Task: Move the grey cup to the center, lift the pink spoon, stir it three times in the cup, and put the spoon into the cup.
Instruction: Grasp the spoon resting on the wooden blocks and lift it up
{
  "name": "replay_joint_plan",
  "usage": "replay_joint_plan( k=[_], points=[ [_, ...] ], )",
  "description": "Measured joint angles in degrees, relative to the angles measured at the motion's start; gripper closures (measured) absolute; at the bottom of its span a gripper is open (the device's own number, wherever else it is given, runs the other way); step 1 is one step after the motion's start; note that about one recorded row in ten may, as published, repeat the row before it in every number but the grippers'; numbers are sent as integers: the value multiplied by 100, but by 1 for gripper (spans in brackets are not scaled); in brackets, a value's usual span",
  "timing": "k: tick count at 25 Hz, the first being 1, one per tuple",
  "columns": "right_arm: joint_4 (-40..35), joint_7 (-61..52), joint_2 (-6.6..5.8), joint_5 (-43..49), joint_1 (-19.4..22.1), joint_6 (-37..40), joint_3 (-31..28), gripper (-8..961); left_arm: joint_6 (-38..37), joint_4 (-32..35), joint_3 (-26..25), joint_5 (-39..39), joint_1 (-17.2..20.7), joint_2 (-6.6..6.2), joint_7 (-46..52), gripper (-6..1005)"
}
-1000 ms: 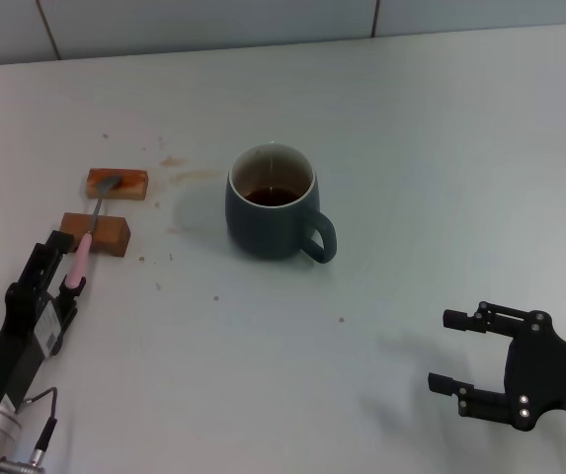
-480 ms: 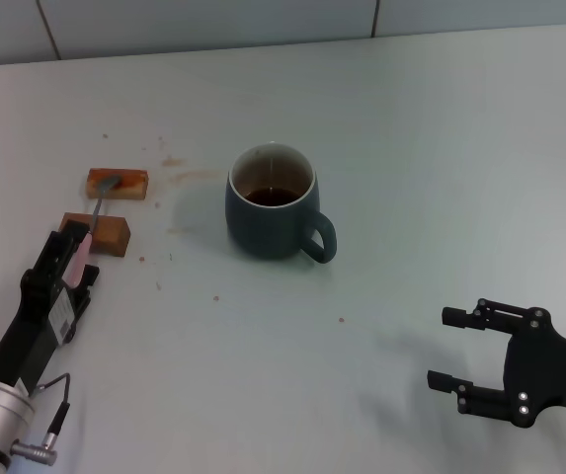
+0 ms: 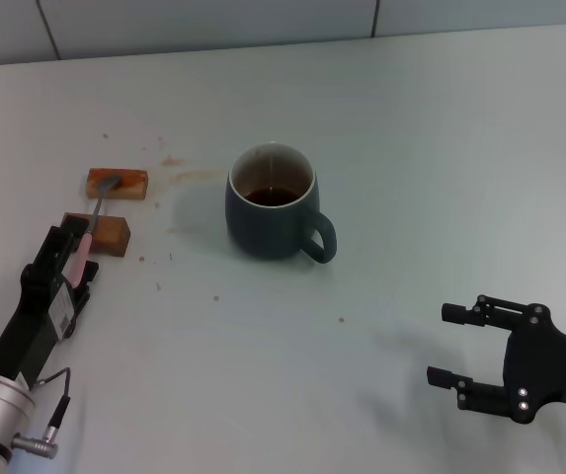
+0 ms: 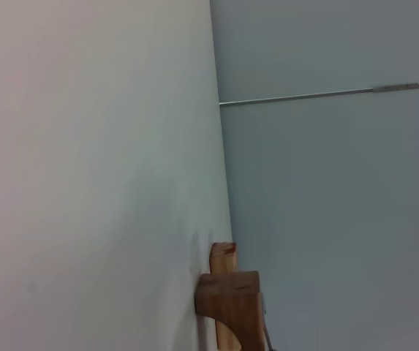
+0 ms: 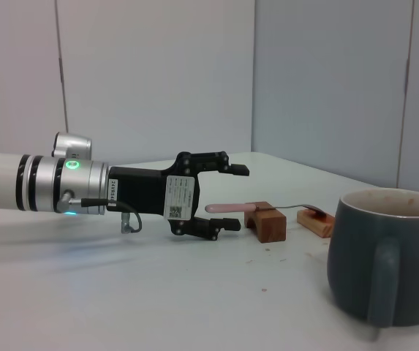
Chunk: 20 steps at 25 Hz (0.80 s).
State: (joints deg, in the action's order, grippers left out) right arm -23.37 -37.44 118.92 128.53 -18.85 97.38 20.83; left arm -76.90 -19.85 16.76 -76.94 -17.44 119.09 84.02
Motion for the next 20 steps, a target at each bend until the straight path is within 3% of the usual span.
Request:
replay_joint_plan(
  k=[9,14,20],
  points=[
    [-1,-2,7,-12,-30,0,-14,243,41,31,-7,-14,-43,0,48,211],
    [-1,-9,8,-14,-47,0,-26,243,89,34,-7,-11,-60,-5,58,400],
    [-1,-10,9,-14,-49,5,-34,243,105,30,-15,3,-65,-8,65,438]
  ],
)
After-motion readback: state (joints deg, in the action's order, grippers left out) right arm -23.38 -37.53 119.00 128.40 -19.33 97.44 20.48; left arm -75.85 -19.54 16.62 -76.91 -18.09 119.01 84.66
